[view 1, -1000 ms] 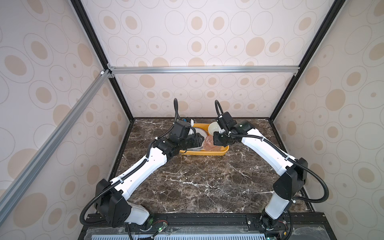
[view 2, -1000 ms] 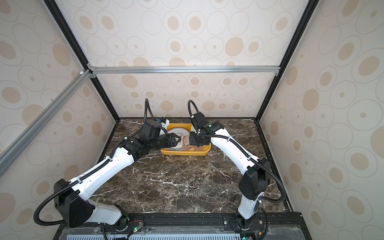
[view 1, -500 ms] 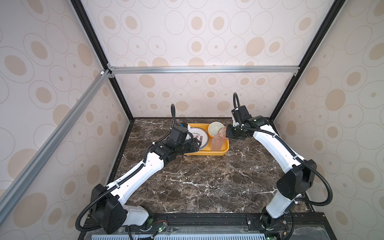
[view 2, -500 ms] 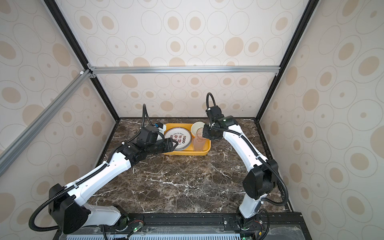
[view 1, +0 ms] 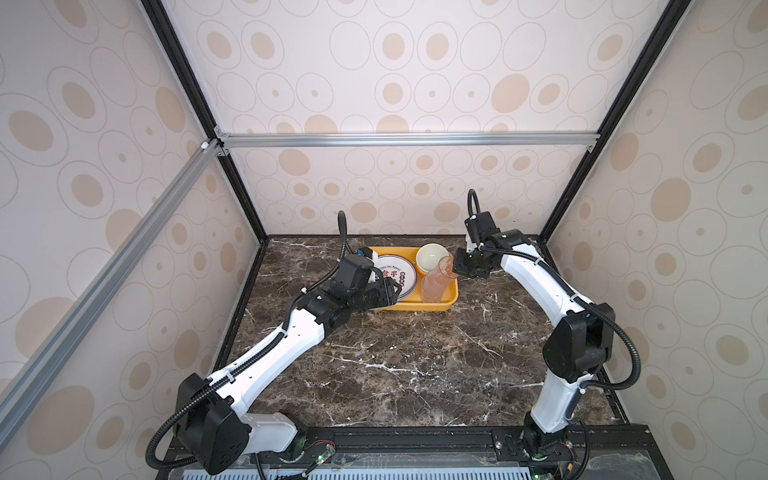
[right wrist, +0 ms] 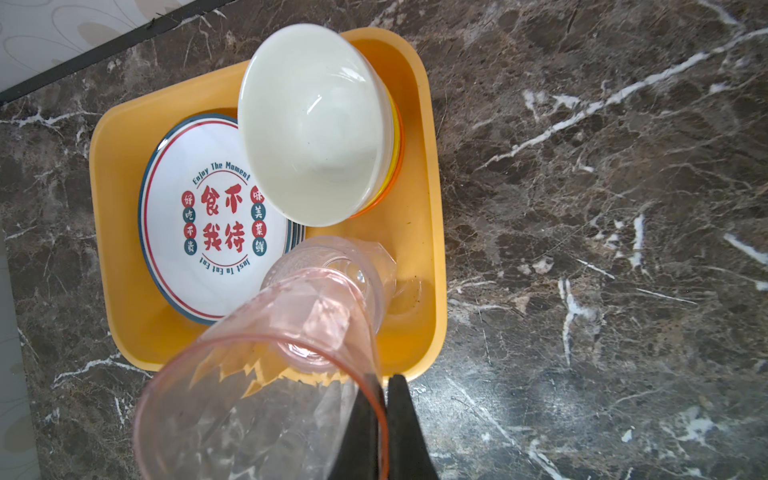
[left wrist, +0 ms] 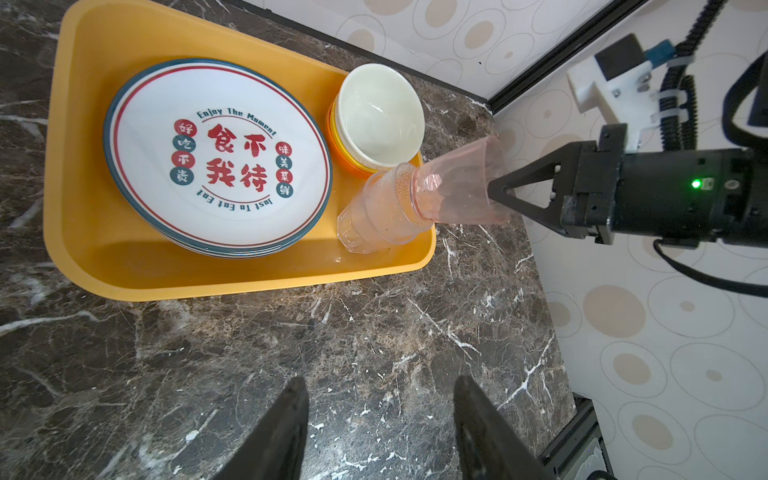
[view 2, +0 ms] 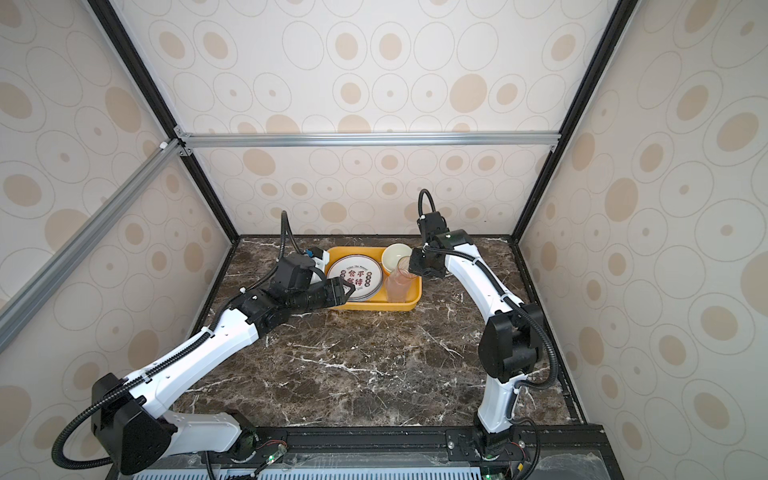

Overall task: Place the mixed dishes into the plastic bin
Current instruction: 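Lower the pink cup onto the frosted cup and open the right gripper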

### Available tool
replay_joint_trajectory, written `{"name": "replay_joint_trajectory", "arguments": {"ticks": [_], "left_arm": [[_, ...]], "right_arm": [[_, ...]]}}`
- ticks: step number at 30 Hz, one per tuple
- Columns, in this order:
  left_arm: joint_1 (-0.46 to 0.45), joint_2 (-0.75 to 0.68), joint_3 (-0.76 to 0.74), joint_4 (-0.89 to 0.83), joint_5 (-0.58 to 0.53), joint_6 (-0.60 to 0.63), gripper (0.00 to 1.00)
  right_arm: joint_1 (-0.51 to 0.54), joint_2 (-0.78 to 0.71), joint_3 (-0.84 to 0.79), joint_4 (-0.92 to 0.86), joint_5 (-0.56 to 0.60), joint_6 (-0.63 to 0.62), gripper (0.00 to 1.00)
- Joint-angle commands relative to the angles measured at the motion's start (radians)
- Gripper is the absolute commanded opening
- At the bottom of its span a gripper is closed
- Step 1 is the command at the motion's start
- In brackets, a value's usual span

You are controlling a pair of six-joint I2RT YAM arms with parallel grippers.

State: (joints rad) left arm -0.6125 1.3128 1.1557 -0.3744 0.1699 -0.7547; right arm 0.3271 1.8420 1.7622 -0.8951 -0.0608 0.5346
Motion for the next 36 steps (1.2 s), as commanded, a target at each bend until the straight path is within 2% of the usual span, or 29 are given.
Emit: {"name": "replay_joint_trajectory", "arguments": {"ticks": [1, 28, 31, 36], "left_arm": [[0.005, -0.014, -0.003, 0.017, -0.011, -0.014, 0.56], [0.015, -0.023, -0.03, 0.016, -0.01, -0.017, 0.56], [0.017, -0.024, -0.036, 0.019, -0.012, -0.018, 0.56], [0.019, -0.026, -0.041, 0.022, -0.012, -0.02, 0.56]], "right_arm": [[-0.007, 0.02, 0.043, 0.001, -0.024, 0.009, 0.0], [-0.008, 0.122, 0.068, 0.002, -0.062, 0.008, 0.03], [-0.009, 0.128, 0.065, 0.002, -0.068, 0.007, 0.06], [-0.01, 0.125, 0.068, -0.002, -0.063, 0.006, 0.2]]}}
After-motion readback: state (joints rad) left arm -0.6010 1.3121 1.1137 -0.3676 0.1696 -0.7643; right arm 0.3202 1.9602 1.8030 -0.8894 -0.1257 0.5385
